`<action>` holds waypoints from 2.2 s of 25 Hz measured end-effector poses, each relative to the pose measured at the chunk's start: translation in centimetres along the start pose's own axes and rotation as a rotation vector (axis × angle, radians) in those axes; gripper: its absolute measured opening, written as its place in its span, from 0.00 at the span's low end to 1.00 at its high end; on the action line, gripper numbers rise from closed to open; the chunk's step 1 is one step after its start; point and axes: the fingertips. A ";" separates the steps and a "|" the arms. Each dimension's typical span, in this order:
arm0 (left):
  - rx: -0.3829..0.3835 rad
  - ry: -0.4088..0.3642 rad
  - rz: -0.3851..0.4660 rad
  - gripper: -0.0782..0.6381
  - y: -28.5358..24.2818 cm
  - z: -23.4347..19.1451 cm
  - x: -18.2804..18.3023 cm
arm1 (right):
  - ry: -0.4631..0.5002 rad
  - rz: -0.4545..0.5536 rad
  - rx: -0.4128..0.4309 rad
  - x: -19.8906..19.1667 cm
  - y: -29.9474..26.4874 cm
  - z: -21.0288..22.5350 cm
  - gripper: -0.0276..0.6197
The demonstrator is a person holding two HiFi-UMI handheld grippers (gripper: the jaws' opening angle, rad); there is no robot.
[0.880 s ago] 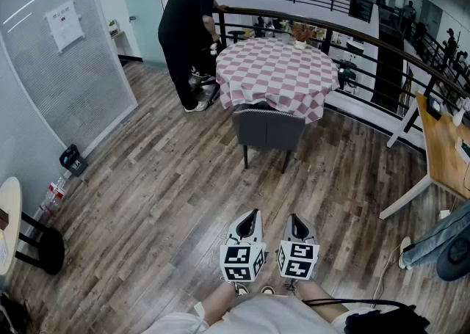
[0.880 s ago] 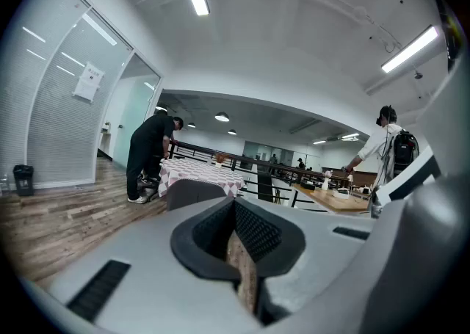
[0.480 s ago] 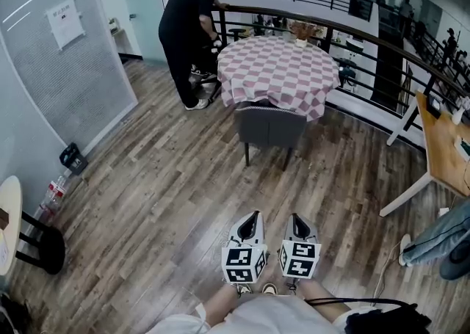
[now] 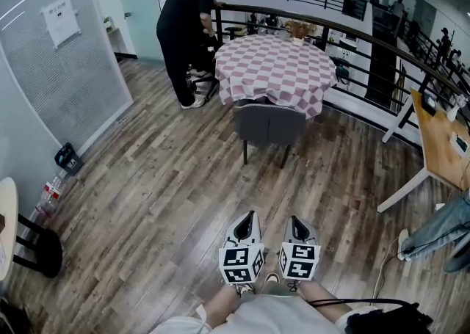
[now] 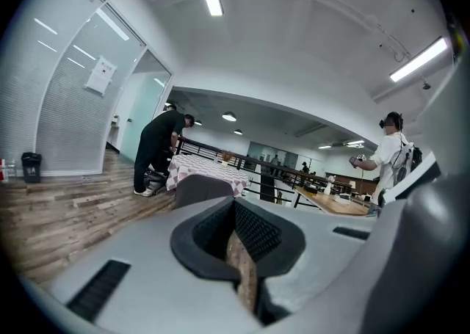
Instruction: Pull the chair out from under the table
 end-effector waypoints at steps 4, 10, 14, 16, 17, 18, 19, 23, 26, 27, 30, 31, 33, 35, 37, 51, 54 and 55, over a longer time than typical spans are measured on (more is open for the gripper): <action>-0.001 0.007 -0.004 0.11 0.0 -0.7 -0.3 | -0.004 -0.004 -0.020 -0.2 -0.2 0.0 0.07; -0.012 -0.009 -0.018 0.11 -1.2 -1.3 -0.7 | 0.000 -0.018 -0.035 -0.4 -1.8 0.0 0.07; -0.006 -0.010 -0.017 0.11 -2.5 -2.2 -0.5 | 0.000 -0.022 -0.030 -0.2 -3.3 -0.1 0.07; -0.003 -0.008 -0.017 0.11 -3.4 -2.5 -0.3 | 0.001 -0.023 -0.030 0.0 -4.2 0.0 0.07; -0.003 -0.007 -0.018 0.11 -3.8 -2.7 -0.3 | 0.001 -0.024 -0.030 0.2 -4.6 0.1 0.07; -0.003 -0.008 -0.019 0.11 -4.3 -2.9 -0.2 | 0.002 -0.025 -0.030 0.3 -5.1 0.2 0.07; -0.005 -0.009 -0.020 0.11 -4.8 -3.0 -0.1 | 0.003 -0.026 -0.030 0.5 -5.6 0.3 0.07; -0.007 -0.017 -0.016 0.11 -7.2 -3.4 0.4 | 0.002 -0.028 -0.033 1.3 -7.9 1.1 0.07; 0.002 -0.019 -0.014 0.11 -9.4 -3.9 0.8 | 0.001 -0.026 -0.026 2.1 -10.1 1.7 0.07; 0.004 -0.020 -0.016 0.11 -10.0 -4.1 0.9 | 0.002 -0.025 -0.024 2.4 -10.8 1.9 0.07; 0.008 -0.023 -0.028 0.11 -12.1 -4.5 1.0 | 0.002 -0.031 -0.016 3.0 -12.9 2.4 0.07; 0.009 -0.025 -0.031 0.11 -12.8 -4.7 1.0 | 0.002 -0.034 -0.012 3.2 -13.6 2.5 0.07; 0.011 -0.028 -0.037 0.11 -14.1 -4.9 1.1 | 0.003 -0.041 -0.006 3.4 -14.9 2.9 0.07; 0.015 -0.029 -0.044 0.11 -15.3 -5.0 1.1 | 0.002 -0.048 -0.003 3.6 -16.1 3.5 0.07; 0.022 -0.028 -0.051 0.11 -16.7 -5.2 1.1 | 0.004 -0.054 0.002 4.0 -17.3 4.1 0.07; 0.032 -0.046 -0.064 0.11 -25.6 -4.0 1.5 | 0.013 -0.061 0.015 6.2 -24.3 9.7 0.07; 0.036 -0.050 -0.063 0.11 -27.2 -3.5 1.7 | 0.010 -0.058 0.016 6.7 -25.2 11.1 0.07; 0.039 -0.049 -0.062 0.11 -27.6 -3.3 1.8 | 0.009 -0.058 0.018 6.8 -25.5 11.4 0.07</action>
Point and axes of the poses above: the fingertips, and each gripper's own axes: y backward along the fingers, z to its right, x out of its top, and after that the axes turned 6 degrees about z, right-handed
